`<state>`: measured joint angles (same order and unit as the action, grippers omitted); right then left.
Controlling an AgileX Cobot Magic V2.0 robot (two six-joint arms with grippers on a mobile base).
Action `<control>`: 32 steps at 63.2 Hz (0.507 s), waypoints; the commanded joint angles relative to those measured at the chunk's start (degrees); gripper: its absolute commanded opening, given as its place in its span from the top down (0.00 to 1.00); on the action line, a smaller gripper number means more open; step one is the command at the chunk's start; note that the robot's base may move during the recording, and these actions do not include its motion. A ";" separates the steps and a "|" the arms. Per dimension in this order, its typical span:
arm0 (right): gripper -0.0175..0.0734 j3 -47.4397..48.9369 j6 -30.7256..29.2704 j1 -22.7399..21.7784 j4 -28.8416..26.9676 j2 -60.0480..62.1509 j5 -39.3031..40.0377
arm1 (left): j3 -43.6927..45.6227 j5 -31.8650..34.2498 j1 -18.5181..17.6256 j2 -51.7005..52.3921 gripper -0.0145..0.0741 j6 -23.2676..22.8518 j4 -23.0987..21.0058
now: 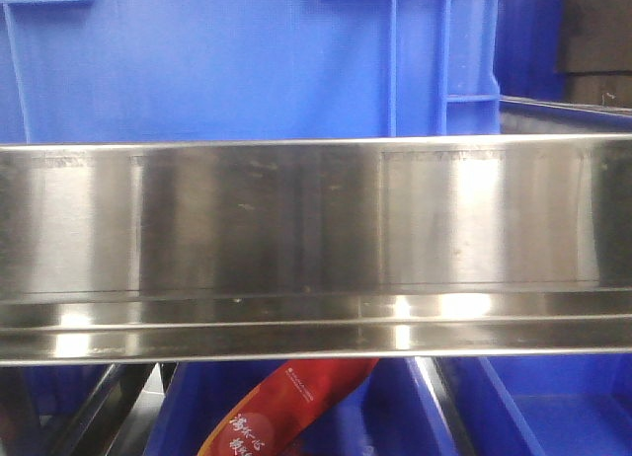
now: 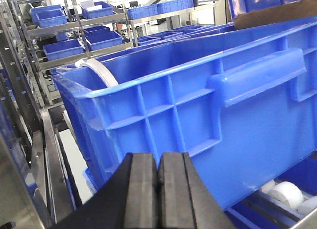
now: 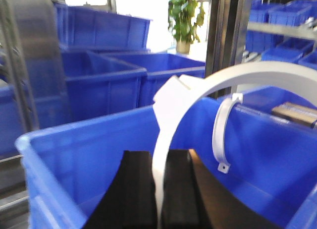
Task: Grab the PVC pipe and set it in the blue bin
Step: 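Lower the pipe into the bin with the right gripper and open it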
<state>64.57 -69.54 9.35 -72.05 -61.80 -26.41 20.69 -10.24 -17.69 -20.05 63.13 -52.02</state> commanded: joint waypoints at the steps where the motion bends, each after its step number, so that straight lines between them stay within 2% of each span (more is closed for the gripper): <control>1: 0.99 2.16 -0.55 1.43 0.24 -2.78 2.85 | -0.07 0.58 -0.25 0.36 0.96 -0.29 -0.14; 13: 0.99 6.19 -2.64 3.83 0.51 -7.51 4.13 | -0.07 0.58 -0.25 0.36 0.96 -0.29 -0.14; 32: 0.99 7.46 -2.64 4.02 0.51 -13.52 4.13 | -0.07 0.58 -0.25 0.36 0.96 -0.29 -0.14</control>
<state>71.46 -71.53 13.35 -71.51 -74.45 -23.26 20.69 -10.13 -17.69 -20.05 63.13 -52.02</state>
